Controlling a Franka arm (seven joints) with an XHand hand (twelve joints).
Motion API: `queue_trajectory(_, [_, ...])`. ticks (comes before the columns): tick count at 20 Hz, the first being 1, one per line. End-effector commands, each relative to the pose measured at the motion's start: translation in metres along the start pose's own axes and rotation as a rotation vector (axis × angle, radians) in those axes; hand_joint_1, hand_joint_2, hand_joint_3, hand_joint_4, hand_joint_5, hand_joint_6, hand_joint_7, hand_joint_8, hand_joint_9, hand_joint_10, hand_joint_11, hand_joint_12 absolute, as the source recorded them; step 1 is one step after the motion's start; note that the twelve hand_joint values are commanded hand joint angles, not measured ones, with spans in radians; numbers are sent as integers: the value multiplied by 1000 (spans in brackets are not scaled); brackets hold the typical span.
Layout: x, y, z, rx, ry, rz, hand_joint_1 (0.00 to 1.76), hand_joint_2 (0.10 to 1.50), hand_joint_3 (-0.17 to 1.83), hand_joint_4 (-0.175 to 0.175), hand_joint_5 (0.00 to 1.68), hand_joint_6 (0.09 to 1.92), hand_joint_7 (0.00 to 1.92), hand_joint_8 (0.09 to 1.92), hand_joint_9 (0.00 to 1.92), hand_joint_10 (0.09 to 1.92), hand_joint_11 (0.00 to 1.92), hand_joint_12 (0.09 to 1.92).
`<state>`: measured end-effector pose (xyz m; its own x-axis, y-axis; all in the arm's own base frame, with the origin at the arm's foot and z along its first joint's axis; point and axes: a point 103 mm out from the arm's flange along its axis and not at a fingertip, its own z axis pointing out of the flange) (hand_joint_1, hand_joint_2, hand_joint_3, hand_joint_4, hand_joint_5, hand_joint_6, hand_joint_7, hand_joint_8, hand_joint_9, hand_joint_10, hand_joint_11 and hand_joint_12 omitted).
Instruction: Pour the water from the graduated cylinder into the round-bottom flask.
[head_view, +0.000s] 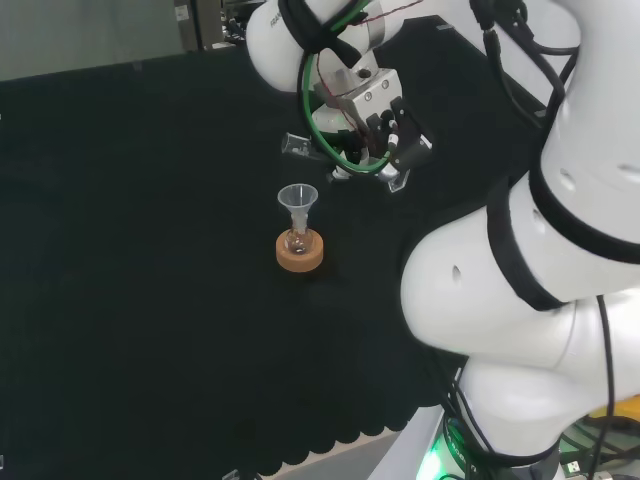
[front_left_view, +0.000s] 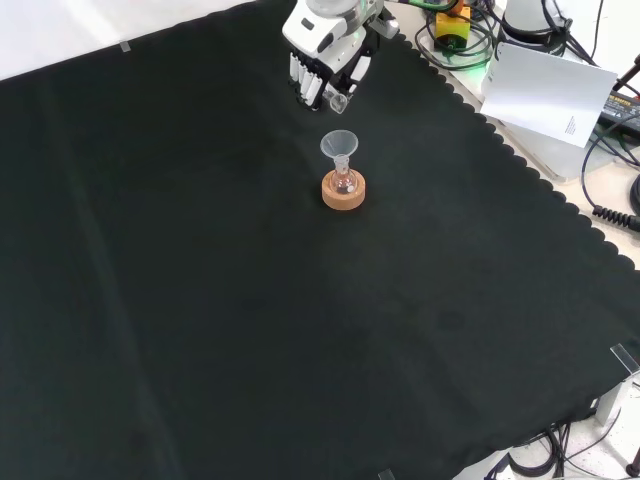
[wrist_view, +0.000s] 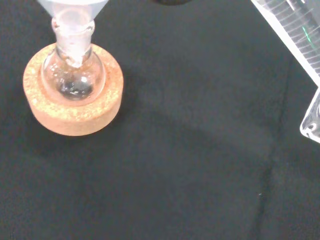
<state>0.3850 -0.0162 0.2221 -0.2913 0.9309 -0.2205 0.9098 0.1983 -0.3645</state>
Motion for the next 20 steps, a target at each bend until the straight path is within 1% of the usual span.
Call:
queue_trajectory(1, [-15, -7, 59, 185, -91, 35, 1127, 1185, -1, -175, 859, 1194, 1012, 590, 1297, 177, 1150, 783])
queue_trajectory(10, [-17, -8, 60, 176, -88, 36, 1127, 1185, -1, -175, 860, 1193, 1013, 588, 1297, 175, 1151, 782])
queue_trajectory(16, [-14, -11, 58, 170, -114, 37, 1127, 1185, -1, -175, 860, 1193, 1013, 586, 1298, 174, 1152, 782])
queue_trajectory(20, [-16, -12, 54, 168, -130, 32, 1127, 1185, -1, -175, 860, 1193, 1014, 586, 1298, 174, 1152, 781])
